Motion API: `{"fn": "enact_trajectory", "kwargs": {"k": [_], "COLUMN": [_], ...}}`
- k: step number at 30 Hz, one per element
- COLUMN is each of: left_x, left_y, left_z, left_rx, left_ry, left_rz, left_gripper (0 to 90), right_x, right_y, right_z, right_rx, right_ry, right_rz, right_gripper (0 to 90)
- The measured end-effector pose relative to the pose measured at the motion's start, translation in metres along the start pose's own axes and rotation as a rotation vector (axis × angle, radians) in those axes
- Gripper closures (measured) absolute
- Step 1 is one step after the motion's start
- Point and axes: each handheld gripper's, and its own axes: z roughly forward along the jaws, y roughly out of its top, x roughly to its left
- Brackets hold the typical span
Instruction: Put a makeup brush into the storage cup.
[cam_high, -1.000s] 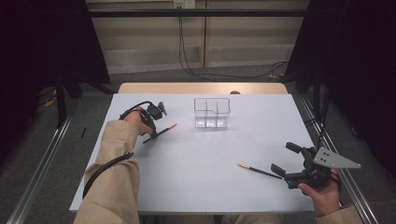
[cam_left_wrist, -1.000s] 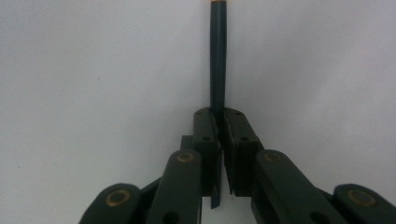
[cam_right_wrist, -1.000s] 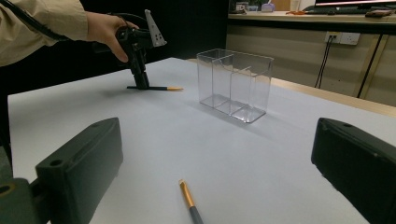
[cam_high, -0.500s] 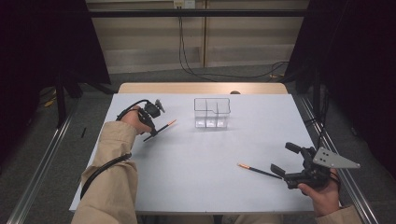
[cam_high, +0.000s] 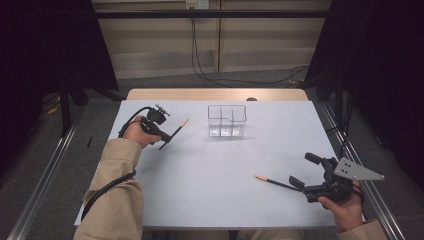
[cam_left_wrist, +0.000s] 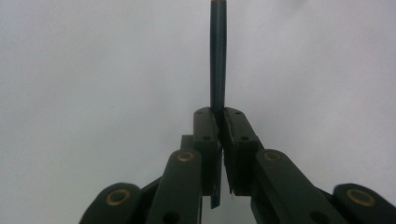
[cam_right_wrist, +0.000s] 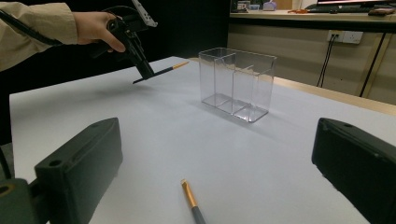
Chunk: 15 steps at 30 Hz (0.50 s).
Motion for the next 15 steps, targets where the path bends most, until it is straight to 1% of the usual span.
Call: {"fn": "enact_trajectory", "kwargs": {"k": [4,5,6,10,11,13,14,15], "left_x": [-0.001,-0.002,-0.001,-0.004,-0.005,-0.007,-0.007,-0.008], "left_y": [-0.005,-0.007,-0.009,-0.014,-0.015,-0.017,-0.018,-0.019], "left_z": [-0.004,-0.005,-0.006,-0.009,-0.009,-0.01,-0.01,-0.01], "left_rx": [-0.047,-0.066,-0.088,-0.149,-0.161,-0.189,-0.195,-0.211], "left_ry": [-0.002,-0.006,-0.011,-0.024,-0.026,-0.031,-0.028,-0.033], "left_rz": [-0.006,-0.016,-0.019,-0.029,-0.025,-0.037,-0.03,-0.038], "left_gripper": [84.5,84.6,84.5,84.6,84.5,84.5,84.6,84.6], "right_x": [0.0,0.0,0.0,0.0,0.0,0.0,0.0,0.0], "right_y": [0.0,0.0,0.0,0.0,0.0,0.0,0.0,0.0], "right_z": [0.0,0.0,0.0,0.001,0.001,0.001,0.001,0.001], "right_rx": [-0.001,-0.002,0.0,0.002,0.001,0.001,0.0,0.0], "right_ry": [-0.001,-0.001,-0.001,-0.004,-0.003,-0.004,-0.004,-0.004], "right_rz": [0.0,0.0,0.0,-0.001,0.0,-0.001,0.0,-0.001], "right_gripper": [0.9,0.9,0.9,0.8,0.8,0.8,0.8,0.8]}}
